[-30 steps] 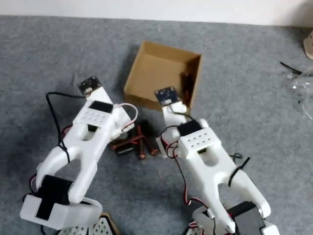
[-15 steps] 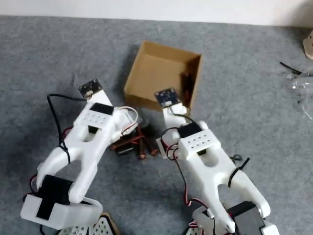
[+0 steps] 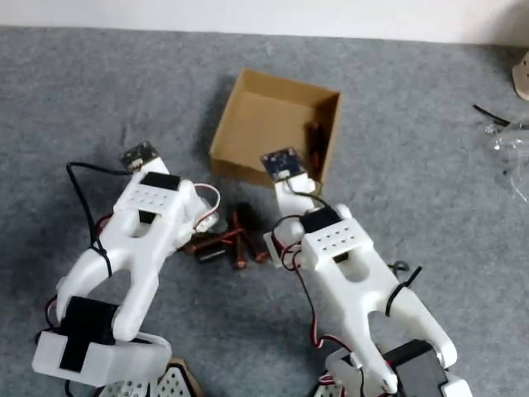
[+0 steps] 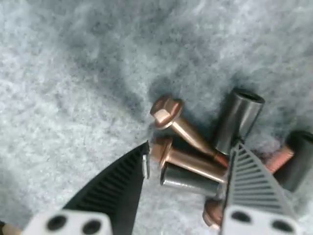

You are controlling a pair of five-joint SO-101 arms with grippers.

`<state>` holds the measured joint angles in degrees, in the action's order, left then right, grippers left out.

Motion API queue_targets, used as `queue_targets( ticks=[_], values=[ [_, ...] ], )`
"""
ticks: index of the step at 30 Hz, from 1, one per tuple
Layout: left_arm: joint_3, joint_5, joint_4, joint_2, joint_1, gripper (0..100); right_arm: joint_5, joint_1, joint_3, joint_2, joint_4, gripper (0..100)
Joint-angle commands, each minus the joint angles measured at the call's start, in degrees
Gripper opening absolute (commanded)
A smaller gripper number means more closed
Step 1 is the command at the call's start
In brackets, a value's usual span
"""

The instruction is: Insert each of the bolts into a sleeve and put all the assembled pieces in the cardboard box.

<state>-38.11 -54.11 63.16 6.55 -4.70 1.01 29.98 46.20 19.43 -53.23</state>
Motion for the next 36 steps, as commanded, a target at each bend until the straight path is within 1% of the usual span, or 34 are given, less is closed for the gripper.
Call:
queue_targets(
  ticks=[1,8,10,14,16,24,30,34,36],
  values=[
    [0.5,-0.3,-0.3,0.3,0.7,24,0.6,-0.9,-0.9,2.8,1.5,0.4],
    [-0.7,-0.3,-0.8,0.2,0.9,24,0.6,-0.9,-0.9,2.8,1.5,0.4],
    [-2.7,-0.3,-3.7,0.2,1.0,24,0.6,-0.9,-0.8,2.8,1.5,0.4],
    [-7.6,-0.3,-12.2,0.2,1.0,24,0.6,-0.9,-0.8,2.8,1.5,0.4],
    [-9.4,-0.3,-14.9,0.2,1.0,24,0.6,-0.9,-0.8,2.8,1.5,0.4],
    [-10.1,-0.3,-15.5,0.2,1.0,24,0.6,-0.9,-0.7,2.8,2.7,0.4],
    [-9.8,-0.3,-15.5,0.2,5.9,24,0.6,-1.0,-0.7,2.8,2.8,0.4],
    [-10.2,-0.3,-15.5,0.2,5.9,24,0.6,-1.0,-0.7,2.8,2.8,0.4],
    [-10.3,-0.2,-15.4,0.2,5.8,21,0.6,-1.0,-0.7,2.8,2.8,0.4]
  ],
)
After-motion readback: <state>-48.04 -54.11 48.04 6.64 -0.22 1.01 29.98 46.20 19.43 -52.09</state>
